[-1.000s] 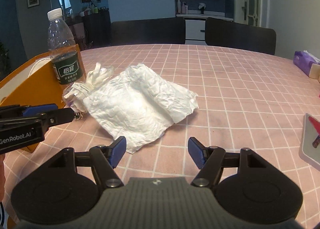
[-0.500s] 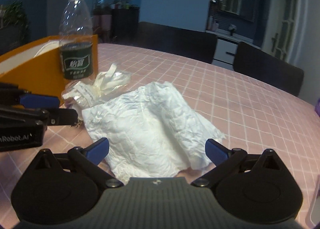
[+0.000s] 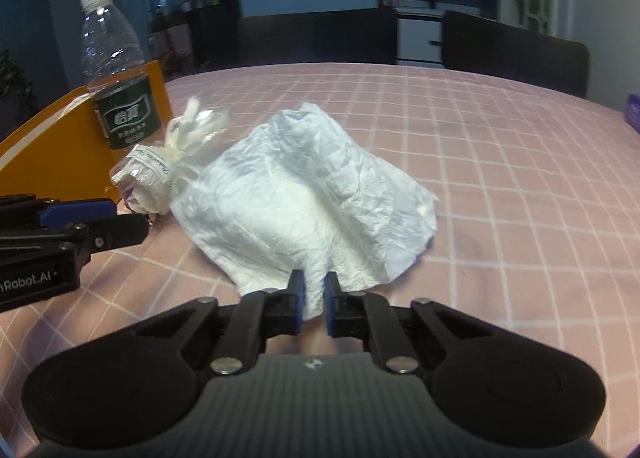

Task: Organize soft objects
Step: 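Grasp the white crumpled cloth with the right tool while the left tool approaches the clear plastic bag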

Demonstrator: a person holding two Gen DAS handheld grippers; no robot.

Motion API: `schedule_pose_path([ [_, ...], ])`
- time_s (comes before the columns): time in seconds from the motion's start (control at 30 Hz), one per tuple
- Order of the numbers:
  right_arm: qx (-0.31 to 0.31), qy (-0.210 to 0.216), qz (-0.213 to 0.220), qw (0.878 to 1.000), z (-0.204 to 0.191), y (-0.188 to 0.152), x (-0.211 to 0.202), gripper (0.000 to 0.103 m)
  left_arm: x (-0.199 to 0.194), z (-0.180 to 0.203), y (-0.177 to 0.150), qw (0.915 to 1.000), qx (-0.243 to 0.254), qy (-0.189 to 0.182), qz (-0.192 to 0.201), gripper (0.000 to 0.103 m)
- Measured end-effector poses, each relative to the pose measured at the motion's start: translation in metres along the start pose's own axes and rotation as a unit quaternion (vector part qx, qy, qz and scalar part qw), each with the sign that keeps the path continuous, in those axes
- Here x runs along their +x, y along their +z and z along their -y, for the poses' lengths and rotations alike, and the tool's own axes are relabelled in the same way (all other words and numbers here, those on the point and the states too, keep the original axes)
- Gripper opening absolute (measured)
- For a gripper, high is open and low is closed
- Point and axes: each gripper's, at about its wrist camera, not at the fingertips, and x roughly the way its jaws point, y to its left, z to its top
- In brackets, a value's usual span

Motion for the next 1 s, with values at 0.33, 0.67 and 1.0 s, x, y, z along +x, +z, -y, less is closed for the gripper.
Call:
schedule_pose_path([
  [0.33,-0.03,-0.097,0.008,0.995,0.009,-0.008,-0.034,0.038,0.008,0.025,0.003,0.9897,0.136,0.028,0.035,0.052],
  [0.67,-0.136,-0.116,0.07,0.981,-0.008,0.003,-0.017,0.1,0.05,0.063,-0.006,0.9165,0.383,0.113,0.021,0.072],
  [1.0,-0.041,-0.07,0.029,0.996,0.033,0.0,0.03,0.1,0.102,0.081,-0.018,0.8699,0.464,0.168,0.014,0.068],
])
